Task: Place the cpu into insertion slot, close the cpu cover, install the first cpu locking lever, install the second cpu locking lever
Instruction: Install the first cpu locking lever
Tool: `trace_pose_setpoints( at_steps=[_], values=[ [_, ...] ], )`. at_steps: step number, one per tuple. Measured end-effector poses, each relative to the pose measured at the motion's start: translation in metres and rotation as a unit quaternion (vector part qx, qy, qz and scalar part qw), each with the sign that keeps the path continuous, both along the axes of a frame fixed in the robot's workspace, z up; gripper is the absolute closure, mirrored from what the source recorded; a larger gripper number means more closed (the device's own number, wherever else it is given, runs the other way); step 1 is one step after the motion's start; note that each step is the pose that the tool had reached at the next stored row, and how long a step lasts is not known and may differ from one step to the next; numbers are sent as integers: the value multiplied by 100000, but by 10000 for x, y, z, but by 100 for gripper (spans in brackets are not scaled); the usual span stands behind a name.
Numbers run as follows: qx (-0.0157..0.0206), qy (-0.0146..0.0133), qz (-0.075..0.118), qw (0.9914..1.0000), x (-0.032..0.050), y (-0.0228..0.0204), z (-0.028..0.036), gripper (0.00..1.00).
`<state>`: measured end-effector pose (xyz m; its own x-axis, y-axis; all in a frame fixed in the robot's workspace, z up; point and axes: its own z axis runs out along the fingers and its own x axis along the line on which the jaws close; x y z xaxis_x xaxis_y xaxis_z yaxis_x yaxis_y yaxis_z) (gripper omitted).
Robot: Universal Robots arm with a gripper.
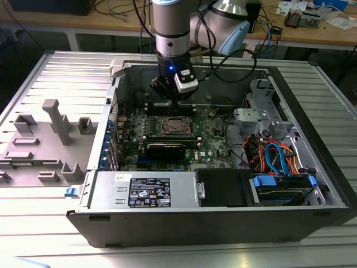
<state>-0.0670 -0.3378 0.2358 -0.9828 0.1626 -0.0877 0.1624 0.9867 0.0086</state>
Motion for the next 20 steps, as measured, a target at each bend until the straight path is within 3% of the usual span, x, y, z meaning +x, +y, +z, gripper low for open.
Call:
trace_pose_setpoints(
  at_steps=[7, 15, 20],
  values=[
    [-371, 5, 1182, 99992, 0, -29, 0, 89],
    [-373, 1, 1321, 99991, 0, -190, 0, 89],
    [-367, 3, 1318, 99991, 0, -238, 0, 89]
  ],
)
